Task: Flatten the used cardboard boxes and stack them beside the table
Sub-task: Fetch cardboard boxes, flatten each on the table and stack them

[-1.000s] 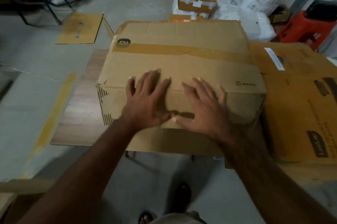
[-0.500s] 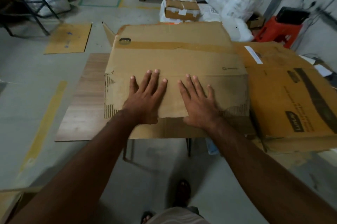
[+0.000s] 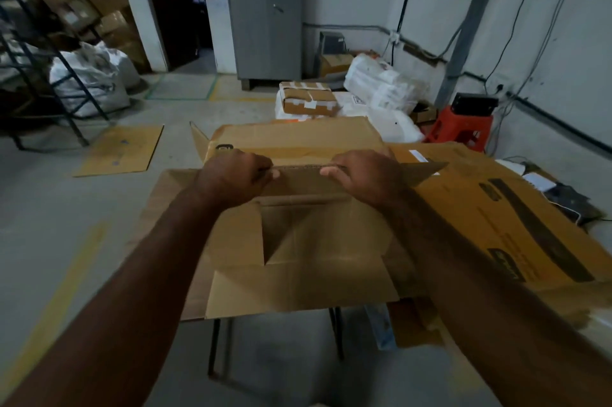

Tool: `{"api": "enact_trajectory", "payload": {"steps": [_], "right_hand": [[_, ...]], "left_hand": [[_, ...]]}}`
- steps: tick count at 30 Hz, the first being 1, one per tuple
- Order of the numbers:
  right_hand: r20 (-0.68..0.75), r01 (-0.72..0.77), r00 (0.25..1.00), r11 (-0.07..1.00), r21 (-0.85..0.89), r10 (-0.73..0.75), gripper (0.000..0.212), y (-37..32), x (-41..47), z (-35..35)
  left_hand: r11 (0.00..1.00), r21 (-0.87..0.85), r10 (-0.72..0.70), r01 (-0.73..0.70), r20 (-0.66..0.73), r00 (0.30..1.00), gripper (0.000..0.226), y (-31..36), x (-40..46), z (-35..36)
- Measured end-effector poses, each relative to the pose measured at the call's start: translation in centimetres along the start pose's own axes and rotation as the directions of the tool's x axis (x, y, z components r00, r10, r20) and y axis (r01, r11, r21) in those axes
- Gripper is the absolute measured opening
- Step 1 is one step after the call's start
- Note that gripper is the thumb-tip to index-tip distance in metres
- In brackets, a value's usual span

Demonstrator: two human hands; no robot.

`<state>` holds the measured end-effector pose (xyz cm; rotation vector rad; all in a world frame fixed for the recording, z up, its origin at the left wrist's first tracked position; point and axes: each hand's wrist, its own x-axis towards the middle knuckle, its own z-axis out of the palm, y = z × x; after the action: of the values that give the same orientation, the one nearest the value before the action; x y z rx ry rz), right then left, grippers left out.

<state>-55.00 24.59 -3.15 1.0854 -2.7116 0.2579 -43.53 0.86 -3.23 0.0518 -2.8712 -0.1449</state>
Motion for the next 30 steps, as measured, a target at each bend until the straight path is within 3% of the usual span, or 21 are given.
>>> {"api": "enact_trajectory", "payload": {"steps": [2,4,6,8,12,14,17,21,25,30], "right_hand": [[-0.033,-0.025,0.999,0.999,-0.038,0.024,0.048,0.1,2.4,0.3],[-0.074,-0.064,0.996,0.994,-0.093,0.057,0.05,0.3,4.6,1.3],[-0.098,-0.092,0.992,0.988,-0.126,0.08,0.054,0.7,6.7,2.6],[-0.07,-0.14,0.989,0.979,-0.148,0.131,0.063,1.2,8.5,4.1],[0.083,-0.342,0.934,0.937,-0.068,0.347,0.075,1.6,10.4,7.7],[0.211,-0.367,0.91,0.93,0.013,0.356,0.071,1.8,10.3,9.7],[0.31,-0.357,0.892,0.933,0.036,0.329,0.07,2.5,10.0,12.4],[0.337,-0.324,0.894,0.946,0.029,0.296,0.075,3.4,10.7,12.9],[0.278,-0.136,0.953,0.99,0.037,0.12,0.086,4.5,8.7,12.6],[0.228,0.038,0.973,0.999,-0.007,-0.036,0.097,6.0,4.7,12.8]], "left_hand": [[0.993,0.108,-0.025,0.041,-0.148,0.989,0.037,-0.2,1.3,1.0],[0.984,0.151,-0.072,0.099,-0.173,0.982,0.058,-0.3,2.3,2.5],[0.978,0.185,-0.068,0.092,-0.132,0.989,0.09,-0.3,3.2,3.9],[0.979,0.192,-0.048,0.068,-0.104,0.993,0.107,0.1,4.2,5.0],[0.985,0.151,-0.1,0.081,0.121,0.988,0.101,1.5,6.0,8.0],[0.984,0.117,-0.156,0.132,0.228,0.961,0.102,1.3,6.7,10.1],[0.978,0.143,-0.186,0.149,0.297,0.937,0.105,0.3,7.3,12.5],[0.974,0.152,-0.209,0.166,0.34,0.917,0.099,0.1,8.8,12.6],[0.971,0.132,-0.237,0.2,0.385,0.892,0.099,0.5,9.3,11.7],[0.949,0.179,-0.306,0.261,0.303,0.903,0.096,2.2,8.0,11.2]]}}
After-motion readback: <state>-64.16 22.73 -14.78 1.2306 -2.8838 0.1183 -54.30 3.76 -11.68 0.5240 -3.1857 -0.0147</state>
